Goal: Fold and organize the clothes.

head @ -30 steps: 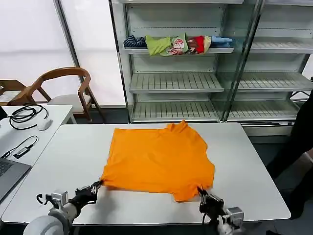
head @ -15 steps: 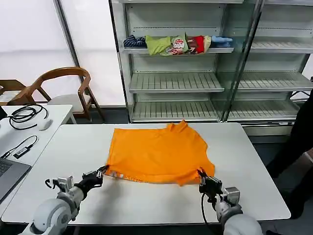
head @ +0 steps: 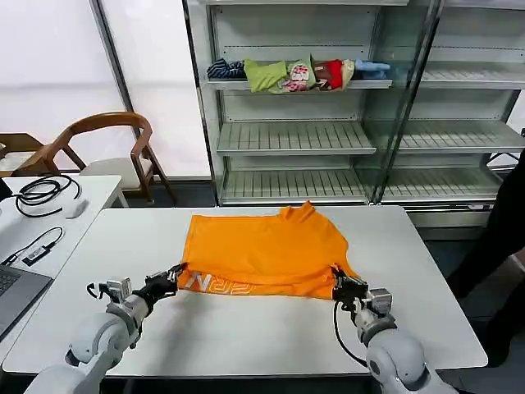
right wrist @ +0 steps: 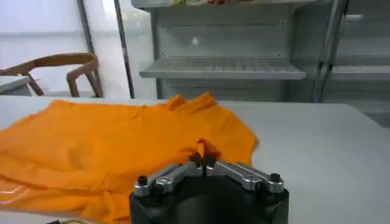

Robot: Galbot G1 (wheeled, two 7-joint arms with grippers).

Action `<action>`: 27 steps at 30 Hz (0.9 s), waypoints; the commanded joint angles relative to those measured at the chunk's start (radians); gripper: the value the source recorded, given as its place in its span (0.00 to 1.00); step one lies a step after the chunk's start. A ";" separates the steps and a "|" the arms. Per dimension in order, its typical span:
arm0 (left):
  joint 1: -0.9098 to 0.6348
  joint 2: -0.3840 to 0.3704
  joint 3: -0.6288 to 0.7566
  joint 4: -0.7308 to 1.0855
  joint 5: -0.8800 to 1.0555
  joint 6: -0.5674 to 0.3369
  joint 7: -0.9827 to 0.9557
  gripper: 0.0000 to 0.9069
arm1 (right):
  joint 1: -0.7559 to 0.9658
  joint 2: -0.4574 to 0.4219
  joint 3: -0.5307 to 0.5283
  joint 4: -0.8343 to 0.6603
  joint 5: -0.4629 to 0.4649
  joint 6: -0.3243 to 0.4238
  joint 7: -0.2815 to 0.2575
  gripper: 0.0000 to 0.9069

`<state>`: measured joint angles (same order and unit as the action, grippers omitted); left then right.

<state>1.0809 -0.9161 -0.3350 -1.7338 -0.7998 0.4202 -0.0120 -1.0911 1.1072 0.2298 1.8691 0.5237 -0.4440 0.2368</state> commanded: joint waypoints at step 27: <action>-0.081 -0.019 0.046 0.150 0.037 -0.048 0.035 1.00 | 0.139 0.075 -0.047 -0.206 -0.101 0.034 -0.034 1.00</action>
<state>1.0059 -0.9341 -0.2949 -1.5977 -0.7778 0.3902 0.0189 -0.9689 1.1738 0.1904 1.6943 0.4401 -0.4137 0.2055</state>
